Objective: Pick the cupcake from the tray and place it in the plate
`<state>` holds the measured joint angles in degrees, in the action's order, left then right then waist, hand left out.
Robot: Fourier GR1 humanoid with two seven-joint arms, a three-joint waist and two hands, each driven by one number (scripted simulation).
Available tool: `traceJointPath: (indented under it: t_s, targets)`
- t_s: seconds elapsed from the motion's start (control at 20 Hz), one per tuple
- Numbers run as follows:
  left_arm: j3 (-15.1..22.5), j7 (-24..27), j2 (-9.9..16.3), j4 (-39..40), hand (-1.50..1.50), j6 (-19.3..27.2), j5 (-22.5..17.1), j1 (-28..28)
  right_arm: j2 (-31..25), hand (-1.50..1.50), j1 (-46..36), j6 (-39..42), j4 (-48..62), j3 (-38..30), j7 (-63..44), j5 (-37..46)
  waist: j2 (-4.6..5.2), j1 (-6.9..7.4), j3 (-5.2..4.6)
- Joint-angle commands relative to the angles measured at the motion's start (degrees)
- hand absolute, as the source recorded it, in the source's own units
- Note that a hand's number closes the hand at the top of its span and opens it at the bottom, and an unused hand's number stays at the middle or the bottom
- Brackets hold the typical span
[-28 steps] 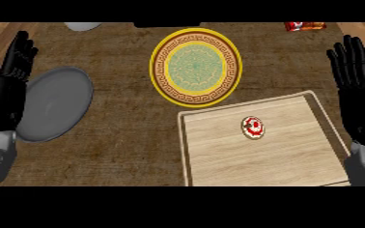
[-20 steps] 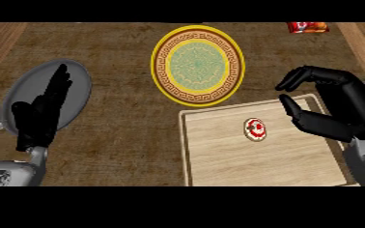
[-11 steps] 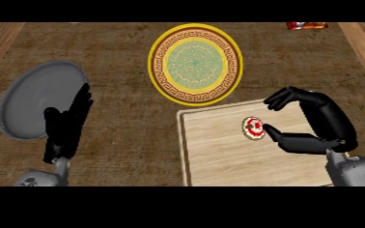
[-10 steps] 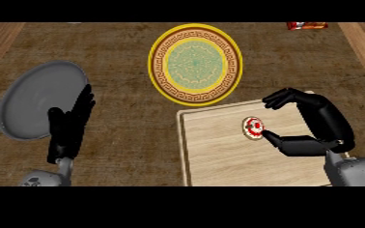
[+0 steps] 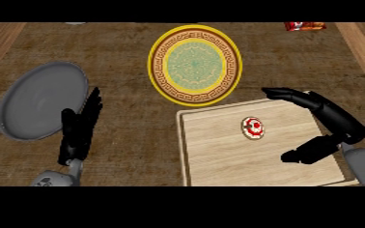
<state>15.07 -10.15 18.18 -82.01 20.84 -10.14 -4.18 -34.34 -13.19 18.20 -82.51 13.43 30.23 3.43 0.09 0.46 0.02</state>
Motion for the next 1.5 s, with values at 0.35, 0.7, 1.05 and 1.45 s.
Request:
traceJointPath:
  t_s: [0.35, 0.7, 1.05, 1.45]
  targets:
    - [0.66, -2.6, -1.25, -0.51, 0.0, 1.15, 2.86, -1.04, -8.53, -1.5, -9.46, 10.87, -6.81, 5.41, -16.25, 11.14, -0.22, -0.29, -0.08]
    - [-1.08, -1.33, -1.36, -1.24, 0.0, -1.3, 2.68, 1.1, -1.69, -1.5, -12.7, 17.3, -6.53, 10.27, -26.38, 15.83, -0.13, -0.13, -0.04]
    - [-4.82, -3.61, -1.21, -1.7, 0.0, -4.51, 2.81, 0.12, 3.92, -1.5, -10.68, 16.07, -0.83, 10.23, -21.34, 25.17, -0.04, -0.08, -0.01]
    - [-5.91, 2.69, -6.15, 1.91, 0.0, -5.61, 6.33, 2.38, 6.8, -1.5, -12.34, 21.69, 1.27, 5.26, -18.32, 30.56, -0.07, -0.24, -0.03]
